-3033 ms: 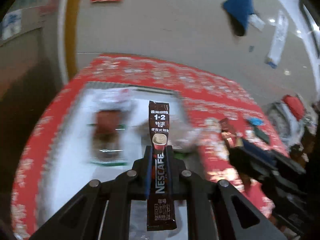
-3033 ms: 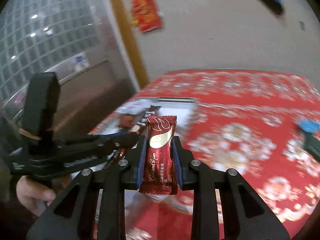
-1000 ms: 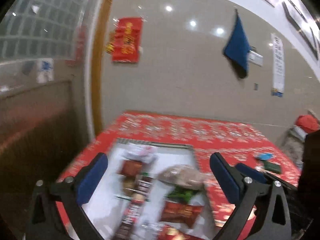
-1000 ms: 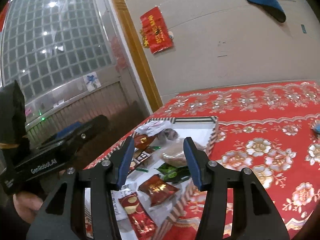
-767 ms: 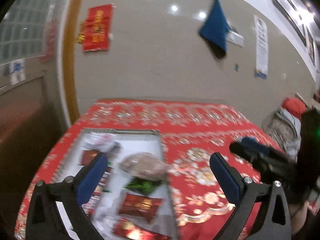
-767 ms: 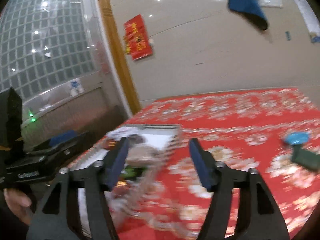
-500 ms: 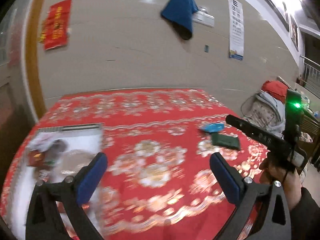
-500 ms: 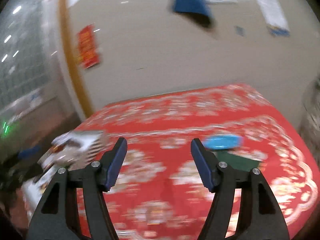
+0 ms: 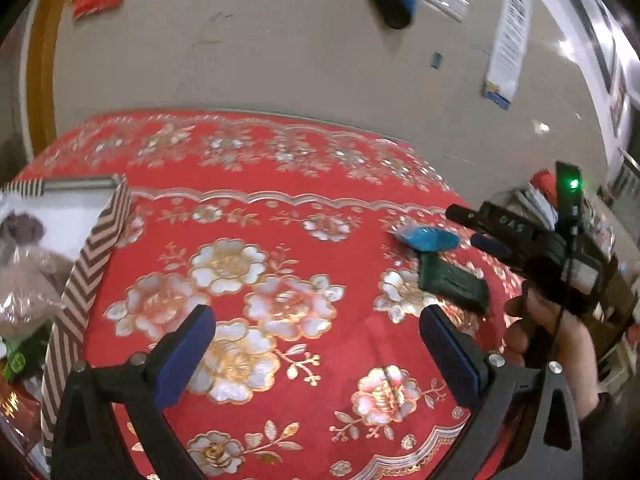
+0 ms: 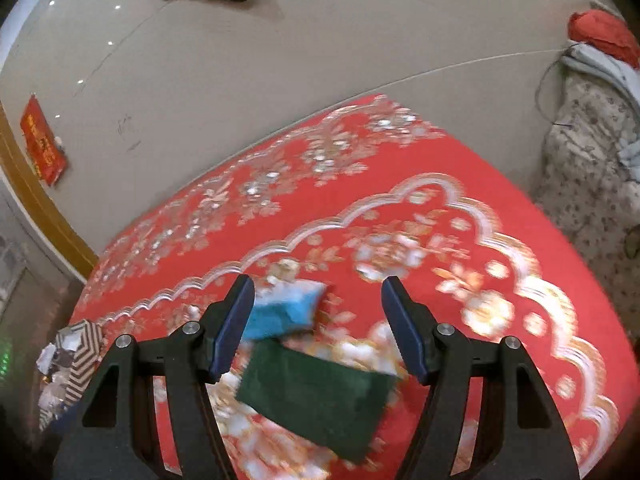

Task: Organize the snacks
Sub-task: 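Move both open tools back over the blue snack and green packet, then grasp the blue-and-white snack with the left tool while the right tool grasps the green packet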

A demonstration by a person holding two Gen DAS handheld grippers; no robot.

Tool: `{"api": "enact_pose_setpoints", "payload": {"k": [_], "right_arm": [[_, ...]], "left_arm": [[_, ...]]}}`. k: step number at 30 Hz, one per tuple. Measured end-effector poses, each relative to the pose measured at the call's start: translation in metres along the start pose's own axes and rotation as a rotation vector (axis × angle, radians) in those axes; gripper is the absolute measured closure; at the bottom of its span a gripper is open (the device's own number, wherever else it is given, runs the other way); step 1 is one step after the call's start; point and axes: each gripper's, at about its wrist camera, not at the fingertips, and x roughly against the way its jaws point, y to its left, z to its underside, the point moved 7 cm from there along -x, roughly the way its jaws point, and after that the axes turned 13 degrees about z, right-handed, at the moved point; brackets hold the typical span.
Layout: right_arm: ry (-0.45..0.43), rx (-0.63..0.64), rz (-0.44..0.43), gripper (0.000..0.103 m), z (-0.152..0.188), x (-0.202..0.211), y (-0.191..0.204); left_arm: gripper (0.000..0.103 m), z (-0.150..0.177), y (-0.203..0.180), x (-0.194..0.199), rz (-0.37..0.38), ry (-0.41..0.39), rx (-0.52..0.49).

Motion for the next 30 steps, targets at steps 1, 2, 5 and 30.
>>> {"api": "enact_pose_setpoints", "payload": {"k": [1, 2, 5, 30], "right_arm": [[0.018, 0.01, -0.005, 0.036, -0.001, -0.006, 0.006], [0.037, 0.011, -0.043, 0.036, -0.003, -0.013, 0.012], [0.115, 0.034, -0.203, 0.036, 0.004, -0.024, 0.035], [0.275, 0.965, -0.24, 0.036, 0.124, 0.064, 0.055]], "left_arm": [[0.0, -0.001, 0.004, 0.003, -0.002, -0.008, 0.017], [0.0, -0.003, 0.009, 0.006, -0.011, -0.021, 0.031], [0.0, -0.007, 0.028, 0.012, -0.051, -0.053, 0.083], [0.0, 0.006, 0.053, -0.008, -0.06, 0.046, 0.183]]}}
